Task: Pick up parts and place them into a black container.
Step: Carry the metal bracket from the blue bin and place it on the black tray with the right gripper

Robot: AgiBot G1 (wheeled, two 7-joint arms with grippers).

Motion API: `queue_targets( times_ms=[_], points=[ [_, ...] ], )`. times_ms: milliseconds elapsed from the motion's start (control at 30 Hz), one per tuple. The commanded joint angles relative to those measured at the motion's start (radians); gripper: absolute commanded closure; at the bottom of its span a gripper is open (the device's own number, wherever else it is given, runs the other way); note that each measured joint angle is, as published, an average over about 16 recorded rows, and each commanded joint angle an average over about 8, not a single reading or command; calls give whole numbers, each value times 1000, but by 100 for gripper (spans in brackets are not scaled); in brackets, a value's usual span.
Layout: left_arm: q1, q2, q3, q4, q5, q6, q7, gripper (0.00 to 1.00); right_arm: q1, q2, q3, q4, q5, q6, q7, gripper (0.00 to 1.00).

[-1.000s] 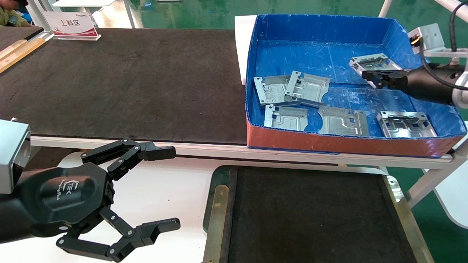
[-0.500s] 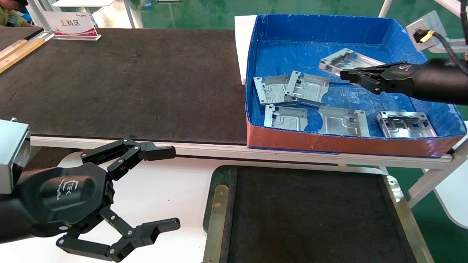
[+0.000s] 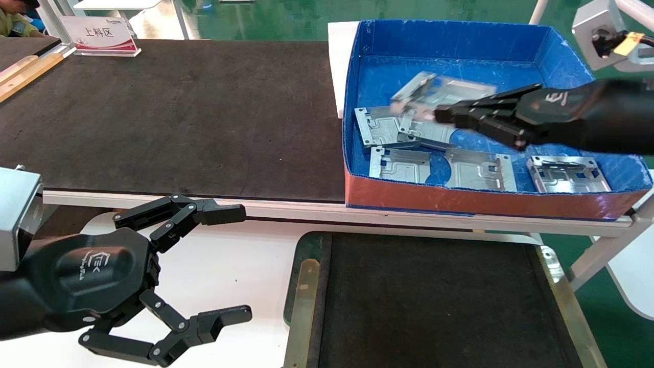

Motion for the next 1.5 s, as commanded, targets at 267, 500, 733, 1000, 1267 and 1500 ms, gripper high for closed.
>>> queue_targets(
  times_ms=[267, 500, 733, 1000, 1267, 1500],
  points=[
    [0, 0, 0, 0, 0, 0, 0, 0, -207, 104, 20, 442, 136, 8, 204, 100],
    [0, 0, 0, 0, 0, 0, 0, 0, -380, 162, 21, 652, 174, 78, 257, 100],
    [0, 0, 0, 0, 0, 0, 0, 0, -480, 151, -2, 665, 172, 75, 190, 100],
    [0, 0, 0, 0, 0, 0, 0, 0, -541, 108, -31, 589, 162, 18, 47, 100],
    [0, 0, 0, 0, 0, 0, 0, 0, -525, 45, -77, 427, 107, -29, -105, 100],
    [0, 0, 0, 0, 0, 0, 0, 0, -465, -30, -130, 254, 30, -31, -253, 100]
  ],
)
